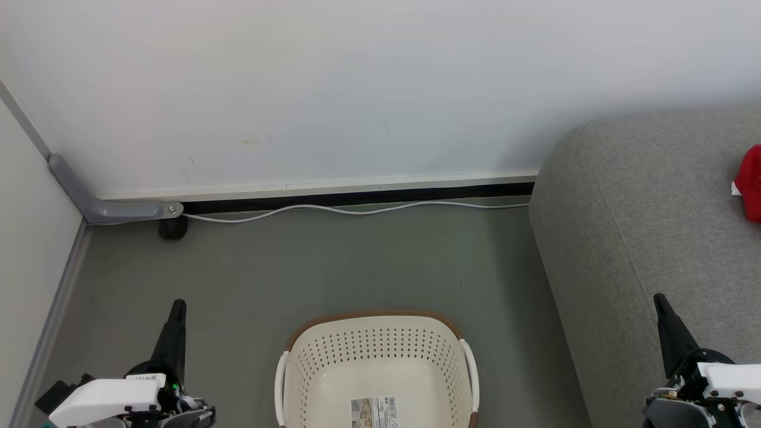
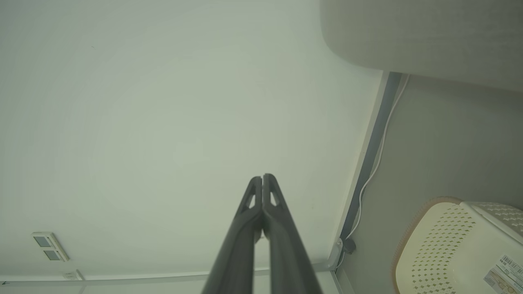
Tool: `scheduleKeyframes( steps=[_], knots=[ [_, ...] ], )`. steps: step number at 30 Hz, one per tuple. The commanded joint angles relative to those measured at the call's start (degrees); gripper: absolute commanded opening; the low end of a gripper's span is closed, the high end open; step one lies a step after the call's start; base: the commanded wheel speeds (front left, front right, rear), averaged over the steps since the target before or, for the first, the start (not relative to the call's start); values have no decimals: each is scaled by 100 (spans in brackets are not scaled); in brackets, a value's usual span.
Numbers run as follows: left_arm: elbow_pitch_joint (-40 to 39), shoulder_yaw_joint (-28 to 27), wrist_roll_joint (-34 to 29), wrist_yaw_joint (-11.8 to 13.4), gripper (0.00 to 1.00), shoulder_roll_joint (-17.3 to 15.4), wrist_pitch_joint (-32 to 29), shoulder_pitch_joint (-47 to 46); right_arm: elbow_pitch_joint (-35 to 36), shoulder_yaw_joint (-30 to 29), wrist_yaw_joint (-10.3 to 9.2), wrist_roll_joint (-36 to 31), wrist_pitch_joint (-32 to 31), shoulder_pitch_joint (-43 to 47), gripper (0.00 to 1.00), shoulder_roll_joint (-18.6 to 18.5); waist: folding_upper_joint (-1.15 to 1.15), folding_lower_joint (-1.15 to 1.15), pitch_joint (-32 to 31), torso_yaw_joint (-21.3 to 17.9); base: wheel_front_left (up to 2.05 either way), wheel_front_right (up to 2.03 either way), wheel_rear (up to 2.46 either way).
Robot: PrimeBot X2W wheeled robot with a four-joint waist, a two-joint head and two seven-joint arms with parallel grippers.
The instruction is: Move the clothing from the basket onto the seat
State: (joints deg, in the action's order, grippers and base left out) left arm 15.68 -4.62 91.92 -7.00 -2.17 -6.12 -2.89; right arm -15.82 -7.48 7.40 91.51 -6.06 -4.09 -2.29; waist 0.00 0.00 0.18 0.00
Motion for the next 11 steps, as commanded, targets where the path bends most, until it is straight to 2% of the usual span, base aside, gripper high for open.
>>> scheduleKeyframes(
  steps=[1,11],
  knots=[
    [-164,-189,26,-48,0,-71,-35,-330,179,97,9,66,-42,-209,0,-59,0,0,0,0,0,0,0],
    [-164,-189,26,-48,0,-71,-35,-330,179,97,9,67,-42,-209,0,-59,0,0,0,0,0,0,0]
  ],
)
